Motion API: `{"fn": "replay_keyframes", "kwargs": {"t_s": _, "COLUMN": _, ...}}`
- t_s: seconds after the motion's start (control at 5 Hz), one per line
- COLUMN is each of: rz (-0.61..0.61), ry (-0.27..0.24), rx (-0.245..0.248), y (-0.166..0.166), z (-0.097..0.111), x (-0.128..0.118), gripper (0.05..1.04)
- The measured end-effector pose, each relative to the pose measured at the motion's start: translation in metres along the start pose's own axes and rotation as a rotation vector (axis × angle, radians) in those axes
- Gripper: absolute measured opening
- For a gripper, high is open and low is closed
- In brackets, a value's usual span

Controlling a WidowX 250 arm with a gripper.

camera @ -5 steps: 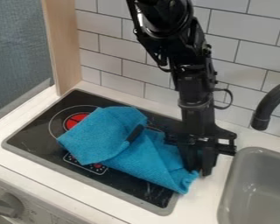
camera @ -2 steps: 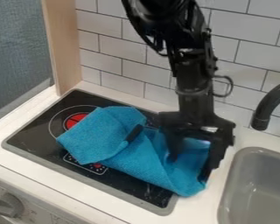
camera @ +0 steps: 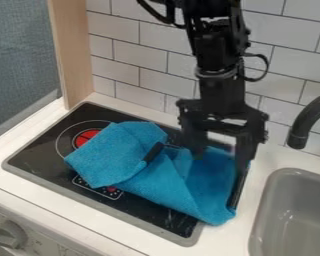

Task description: Unfold the cloth from the right to the left

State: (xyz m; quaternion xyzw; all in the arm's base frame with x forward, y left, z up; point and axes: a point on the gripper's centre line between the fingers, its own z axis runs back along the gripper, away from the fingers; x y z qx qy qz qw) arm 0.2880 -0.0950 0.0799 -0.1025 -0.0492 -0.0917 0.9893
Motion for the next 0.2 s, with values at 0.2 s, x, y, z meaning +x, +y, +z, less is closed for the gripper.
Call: {"fn": "replay_keyframes", "kwargs": {"t_s": 0.2, "rz": 0.001, "ry": 0.0, "rx": 0.0, "y": 0.0005, "z": 0.0001, "x": 0.0001, "gripper": 1.0}}
